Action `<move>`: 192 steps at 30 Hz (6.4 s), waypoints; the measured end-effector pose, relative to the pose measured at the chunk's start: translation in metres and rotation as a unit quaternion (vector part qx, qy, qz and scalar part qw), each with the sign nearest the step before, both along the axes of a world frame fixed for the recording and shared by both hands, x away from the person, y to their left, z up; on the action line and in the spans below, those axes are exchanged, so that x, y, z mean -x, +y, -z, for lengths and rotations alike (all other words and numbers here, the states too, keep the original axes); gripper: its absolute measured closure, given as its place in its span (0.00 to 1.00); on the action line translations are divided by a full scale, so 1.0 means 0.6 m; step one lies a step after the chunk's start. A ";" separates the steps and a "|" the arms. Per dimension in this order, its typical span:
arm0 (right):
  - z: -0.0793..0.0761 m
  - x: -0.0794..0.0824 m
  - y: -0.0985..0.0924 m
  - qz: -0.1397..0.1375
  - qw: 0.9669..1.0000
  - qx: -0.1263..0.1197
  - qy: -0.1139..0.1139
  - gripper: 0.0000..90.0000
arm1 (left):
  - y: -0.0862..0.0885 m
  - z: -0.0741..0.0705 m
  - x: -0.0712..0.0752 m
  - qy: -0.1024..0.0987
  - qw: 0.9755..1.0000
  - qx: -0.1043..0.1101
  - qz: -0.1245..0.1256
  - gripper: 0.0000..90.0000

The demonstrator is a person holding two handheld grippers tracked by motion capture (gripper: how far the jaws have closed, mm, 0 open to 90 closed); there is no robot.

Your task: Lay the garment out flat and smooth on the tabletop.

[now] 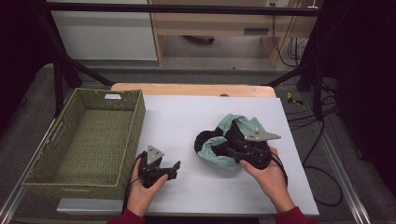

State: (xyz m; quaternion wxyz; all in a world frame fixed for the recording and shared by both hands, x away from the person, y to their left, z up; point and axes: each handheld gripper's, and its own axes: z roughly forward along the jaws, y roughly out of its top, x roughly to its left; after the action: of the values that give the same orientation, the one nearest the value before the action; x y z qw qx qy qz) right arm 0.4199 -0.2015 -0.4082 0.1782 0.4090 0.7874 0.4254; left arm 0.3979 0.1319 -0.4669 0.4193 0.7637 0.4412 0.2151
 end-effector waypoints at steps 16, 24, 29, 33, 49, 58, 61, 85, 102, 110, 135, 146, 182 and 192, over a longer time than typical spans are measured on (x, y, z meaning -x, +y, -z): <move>-0.029 -0.044 0.118 -0.055 0.998 0.000 -0.014 0.96 | 0.002 0.001 -0.002 0.008 1.000 0.007 0.000 0.15; -0.038 -0.055 0.160 -0.074 0.997 -0.022 -0.024 0.96 | 0.005 0.002 -0.001 0.007 1.000 0.002 -0.007 0.16; -0.025 -0.060 0.162 -0.072 0.997 -0.010 -0.015 0.72 | 0.007 0.002 -0.005 0.003 1.000 0.001 -0.012 0.16; -0.028 -0.056 0.153 -0.059 0.998 0.014 -0.024 0.57 | 0.004 0.005 -0.011 0.006 1.000 0.001 -0.017 0.16; -0.035 -0.038 0.039 0.022 0.999 0.019 -0.029 0.50 | 0.008 0.004 -0.006 0.007 1.000 0.003 -0.015 0.16; -0.001 -0.065 0.002 0.049 0.998 0.040 -0.006 0.50 | 0.006 0.005 -0.006 0.010 1.000 -0.003 -0.011 0.16; 0.017 -0.071 -0.002 0.068 0.996 0.049 0.003 0.50 | 0.005 0.005 -0.005 0.009 1.000 -0.001 -0.008 0.16; 0.024 -0.079 -0.006 0.047 0.997 0.054 0.009 0.74 | -0.004 0.007 -0.002 0.010 1.000 -0.008 0.001 0.16; 0.060 -0.090 0.010 0.052 0.993 0.102 0.031 0.95 | -0.011 0.009 -0.001 0.014 1.000 -0.015 0.007 0.16; 0.016 -0.098 0.023 0.031 0.998 0.060 0.020 0.98 | -0.012 0.010 -0.001 0.012 1.000 -0.016 0.006 0.16; -0.019 -0.123 -0.053 0.115 0.993 0.020 -0.019 0.70 | -0.013 0.011 -0.001 0.010 1.000 -0.020 0.006 0.16; 0.003 -0.063 0.005 0.045 0.999 0.018 -0.003 0.62 | -0.014 0.011 -0.001 0.011 1.000 -0.023 0.007 0.16; -0.050 -0.086 0.184 -0.068 0.996 0.055 -0.027 0.64 | -0.004 0.008 -0.004 0.010 1.000 -0.014 -0.006 0.16; -0.031 -0.031 0.141 -0.073 0.995 0.060 -0.017 0.51 | 0.002 0.008 -0.006 0.011 1.000 -0.015 -0.013 0.16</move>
State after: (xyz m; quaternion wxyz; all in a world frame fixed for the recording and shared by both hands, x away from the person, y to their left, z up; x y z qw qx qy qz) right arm 0.4385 -0.1169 -0.3898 0.1839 0.3316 0.8363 0.3961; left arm 0.4014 0.1329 -0.4718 0.3997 0.7665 0.4528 0.2185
